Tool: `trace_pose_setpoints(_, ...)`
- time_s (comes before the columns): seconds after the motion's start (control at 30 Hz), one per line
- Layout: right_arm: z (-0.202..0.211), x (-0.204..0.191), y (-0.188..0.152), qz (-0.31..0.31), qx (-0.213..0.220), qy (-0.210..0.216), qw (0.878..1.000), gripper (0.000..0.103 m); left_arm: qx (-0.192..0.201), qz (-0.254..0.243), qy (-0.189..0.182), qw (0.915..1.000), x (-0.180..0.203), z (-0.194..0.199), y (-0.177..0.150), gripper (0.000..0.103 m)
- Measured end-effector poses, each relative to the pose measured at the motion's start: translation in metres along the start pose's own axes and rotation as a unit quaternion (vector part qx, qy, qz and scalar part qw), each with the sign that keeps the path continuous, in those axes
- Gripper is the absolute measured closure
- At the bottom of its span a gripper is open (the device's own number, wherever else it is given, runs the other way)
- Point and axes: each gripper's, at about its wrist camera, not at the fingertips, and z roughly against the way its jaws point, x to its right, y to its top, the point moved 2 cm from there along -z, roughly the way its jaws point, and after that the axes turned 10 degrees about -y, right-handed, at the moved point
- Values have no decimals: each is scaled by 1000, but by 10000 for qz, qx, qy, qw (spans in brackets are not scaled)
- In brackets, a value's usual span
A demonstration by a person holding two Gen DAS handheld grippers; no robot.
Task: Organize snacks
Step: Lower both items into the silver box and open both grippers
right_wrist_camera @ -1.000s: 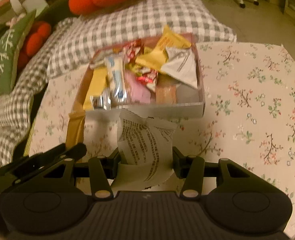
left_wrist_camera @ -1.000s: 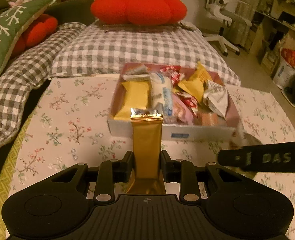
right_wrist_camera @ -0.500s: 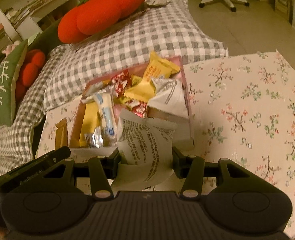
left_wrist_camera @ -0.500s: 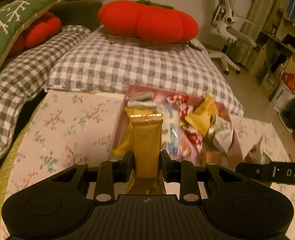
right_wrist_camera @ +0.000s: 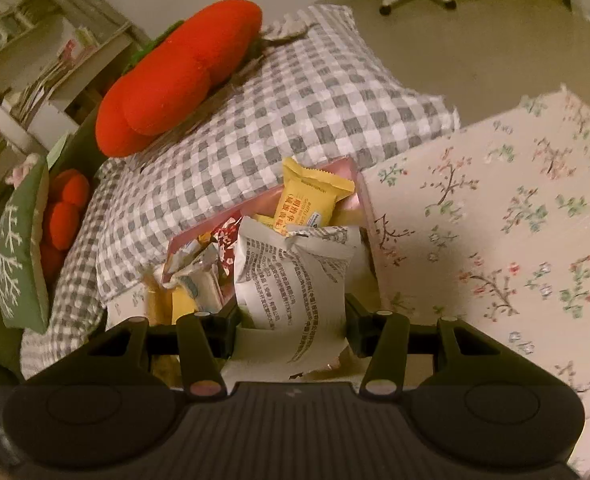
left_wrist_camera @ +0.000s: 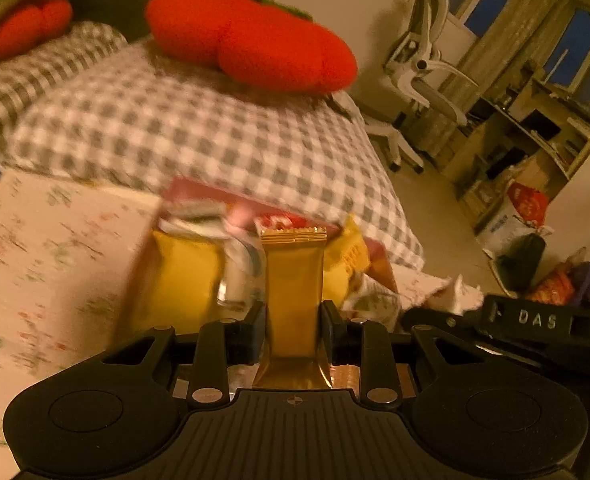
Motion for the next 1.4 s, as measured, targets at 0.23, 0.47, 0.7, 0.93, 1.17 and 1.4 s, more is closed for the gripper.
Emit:
trace_pose_setpoints(0.23,-13,4,5,-363,-71,324,9988,56,-15,77,-237,9997,3,-29,-2,77)
trace_pose_setpoints(0.47,-28,10,4,-598,-227,584,9962,56,-119,-179,-314,9993,12,-51,-11,76)
trace_pose_setpoints(0.7,-33,6,5,-347,-46,485,9982,56,-47,-349,-316,9989,6,-55,-14,76)
trace_pose_setpoints(0.93,-34,-3,2,144,305,94,9994,55,81,-817,-382,9959,15,-56,-22,79)
trace_pose_setpoints(1.17,-29,-5,2,340,460,52,9983,45,201,-889,-355,9952,14,-48,-18,75)
trace_pose_setpoints(1.4,-27,-8,2,403,509,-54,9979,45,238,-785,-119,9966,6,-43,-13,74)
